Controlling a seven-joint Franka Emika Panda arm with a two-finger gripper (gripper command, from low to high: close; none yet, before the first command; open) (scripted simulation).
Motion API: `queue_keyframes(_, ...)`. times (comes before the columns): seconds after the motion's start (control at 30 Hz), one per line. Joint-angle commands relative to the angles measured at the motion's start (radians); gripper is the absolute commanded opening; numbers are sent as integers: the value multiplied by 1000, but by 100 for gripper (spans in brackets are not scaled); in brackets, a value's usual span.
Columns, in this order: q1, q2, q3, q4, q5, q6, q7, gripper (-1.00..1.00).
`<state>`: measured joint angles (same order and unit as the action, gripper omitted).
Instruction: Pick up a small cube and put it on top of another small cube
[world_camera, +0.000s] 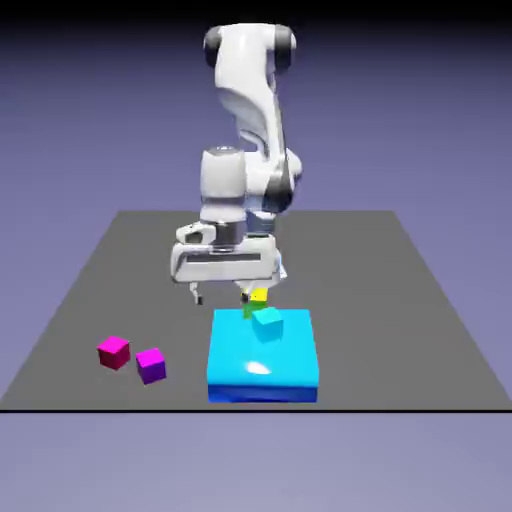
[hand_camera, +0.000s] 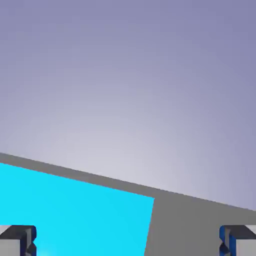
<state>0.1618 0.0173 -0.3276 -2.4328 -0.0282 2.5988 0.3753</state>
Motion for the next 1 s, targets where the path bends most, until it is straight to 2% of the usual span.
queue_keyframes(0.0, 11, 36, -20, 23, -2, -27, -23, 0)
queue_keyframes(0.53, 161, 615, -343, 395, -30, -459, -383, 0)
queue_keyframes(0.7, 100, 720, -296, 353, 7, -310, -394, 0)
queue_keyframes(0.73, 100, 720, -296, 353, 7, -310, -394, -100)
queue_keyframes(0.87, 153, 628, -337, 390, -25, -440, -384, -100)
queue_keyframes(0.97, 129, 625, -313, 395, -49, -469, -356, -100)
